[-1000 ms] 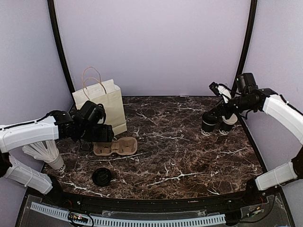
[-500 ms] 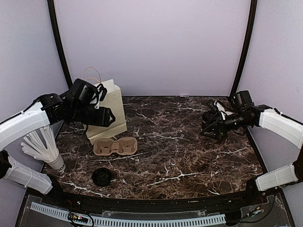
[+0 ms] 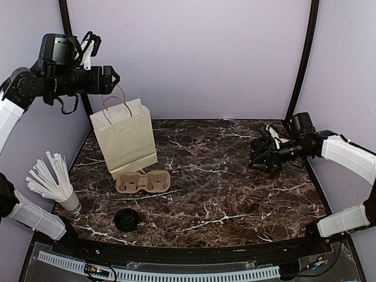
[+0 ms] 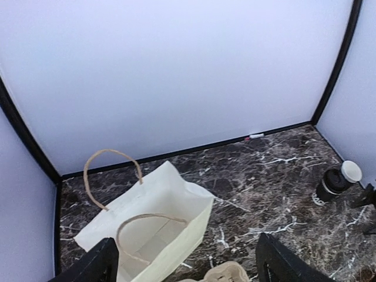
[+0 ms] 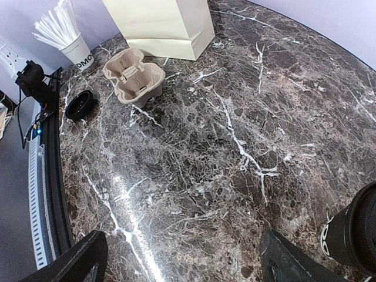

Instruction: Pack the takeout coffee

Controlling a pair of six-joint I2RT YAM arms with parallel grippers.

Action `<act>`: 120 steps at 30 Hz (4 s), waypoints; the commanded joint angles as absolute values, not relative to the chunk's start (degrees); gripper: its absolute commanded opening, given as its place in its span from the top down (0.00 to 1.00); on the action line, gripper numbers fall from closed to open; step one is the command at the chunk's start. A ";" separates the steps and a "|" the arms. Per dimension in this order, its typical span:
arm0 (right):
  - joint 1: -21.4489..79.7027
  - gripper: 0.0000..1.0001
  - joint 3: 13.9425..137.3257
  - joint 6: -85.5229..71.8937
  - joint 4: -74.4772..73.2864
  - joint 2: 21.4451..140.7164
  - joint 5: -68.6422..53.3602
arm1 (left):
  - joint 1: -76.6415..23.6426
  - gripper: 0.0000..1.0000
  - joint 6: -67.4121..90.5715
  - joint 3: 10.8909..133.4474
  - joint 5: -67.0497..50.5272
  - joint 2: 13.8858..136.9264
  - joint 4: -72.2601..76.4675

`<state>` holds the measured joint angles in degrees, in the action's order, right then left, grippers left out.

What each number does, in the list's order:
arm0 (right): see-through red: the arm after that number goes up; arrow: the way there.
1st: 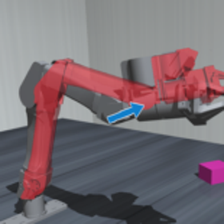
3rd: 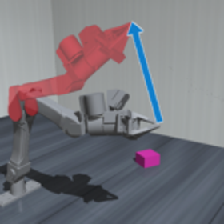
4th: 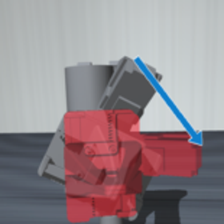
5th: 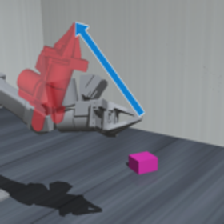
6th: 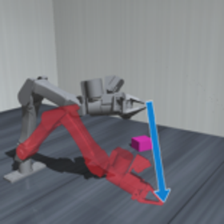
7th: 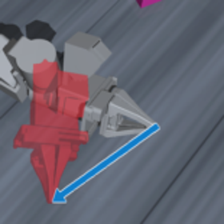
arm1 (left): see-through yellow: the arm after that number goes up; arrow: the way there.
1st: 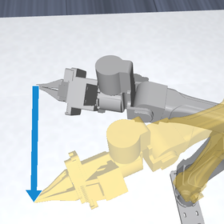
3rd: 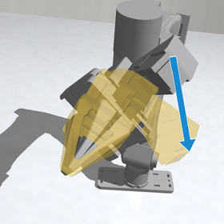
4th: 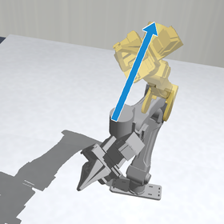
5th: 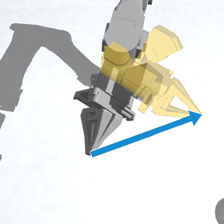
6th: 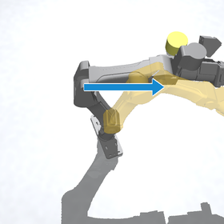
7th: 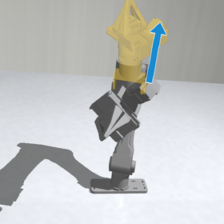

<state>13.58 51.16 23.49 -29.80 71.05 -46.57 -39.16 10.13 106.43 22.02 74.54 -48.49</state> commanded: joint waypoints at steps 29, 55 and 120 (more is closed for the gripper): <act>11.96 0.13 54.21 23.40 -31.42 77.90 -50.78 | -35.25 1.00 -2.73 112.83 27.84 94.69 -62.95; 11.77 0.13 53.49 24.70 -31.12 77.47 -51.20 | -36.06 0.65 13.23 110.05 5.80 82.12 -72.83; 7.65 0.14 52.29 23.03 -28.39 76.87 -44.65 | -48.27 1.00 -4.54 114.54 -12.23 101.76 -42.02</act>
